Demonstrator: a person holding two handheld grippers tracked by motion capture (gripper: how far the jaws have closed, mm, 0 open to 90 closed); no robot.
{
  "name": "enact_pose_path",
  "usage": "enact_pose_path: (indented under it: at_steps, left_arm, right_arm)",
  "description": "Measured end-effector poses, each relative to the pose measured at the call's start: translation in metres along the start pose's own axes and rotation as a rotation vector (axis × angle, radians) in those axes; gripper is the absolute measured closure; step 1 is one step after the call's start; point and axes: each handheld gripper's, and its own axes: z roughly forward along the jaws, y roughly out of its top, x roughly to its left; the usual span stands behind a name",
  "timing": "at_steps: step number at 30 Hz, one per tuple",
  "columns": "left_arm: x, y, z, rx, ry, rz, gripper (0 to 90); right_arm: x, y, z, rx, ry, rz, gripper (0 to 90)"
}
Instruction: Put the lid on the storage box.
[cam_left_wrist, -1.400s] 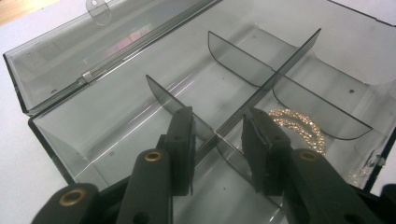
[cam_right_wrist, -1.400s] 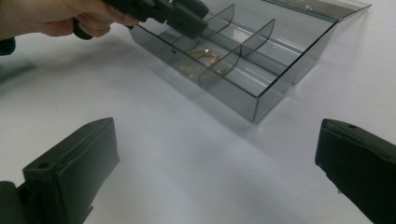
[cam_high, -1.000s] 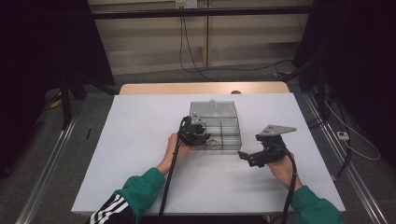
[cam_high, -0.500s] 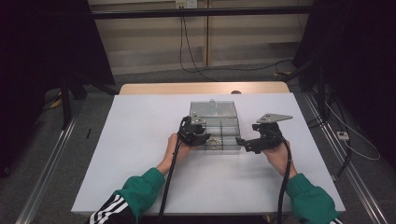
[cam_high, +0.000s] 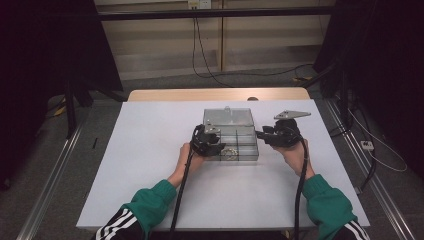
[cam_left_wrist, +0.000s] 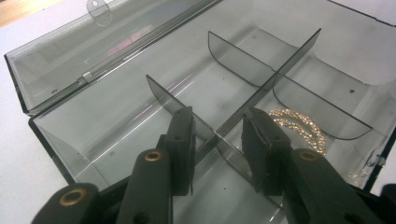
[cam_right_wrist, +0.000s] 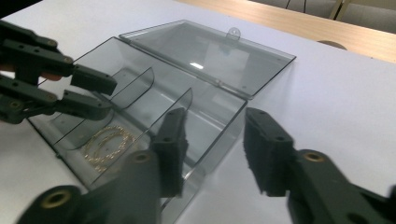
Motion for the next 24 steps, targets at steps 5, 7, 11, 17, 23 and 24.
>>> enact_pose_path:
  at_steps: [5, 7, 11, 17, 23, 24]
  left_arm:
    - [0.000, 0.000, 0.000, -0.003, 0.001, 0.000, 64.6]
    - [0.000, 0.000, 0.000, -0.004, 0.001, -0.001, 64.6]
    - [0.000, 0.000, 0.000, -0.004, 0.001, 0.000, 64.6]
    - [0.000, 0.000, 0.000, -0.003, -0.001, 0.000, 64.6]
    - [0.000, -0.001, 0.000, -0.005, 0.002, 0.003, 64.7]
    - [0.000, -0.001, 0.000, -0.006, 0.000, 0.001, 64.7]
  right_arm:
    - [-0.006, 0.002, 0.006, 0.005, -0.019, 0.030, 83.4]
    - [-0.009, 0.003, 0.010, 0.014, -0.037, 0.041, 88.2]
    - [-0.016, 0.005, 0.019, 0.025, -0.056, 0.069, 90.0]
    - [-0.026, 0.009, 0.039, 0.057, -0.078, 0.105, 90.0]
    - [-0.034, 0.012, 0.060, 0.111, -0.100, 0.124, 90.0]
    - [-0.035, 0.011, 0.063, 0.120, -0.101, 0.128, 90.0]
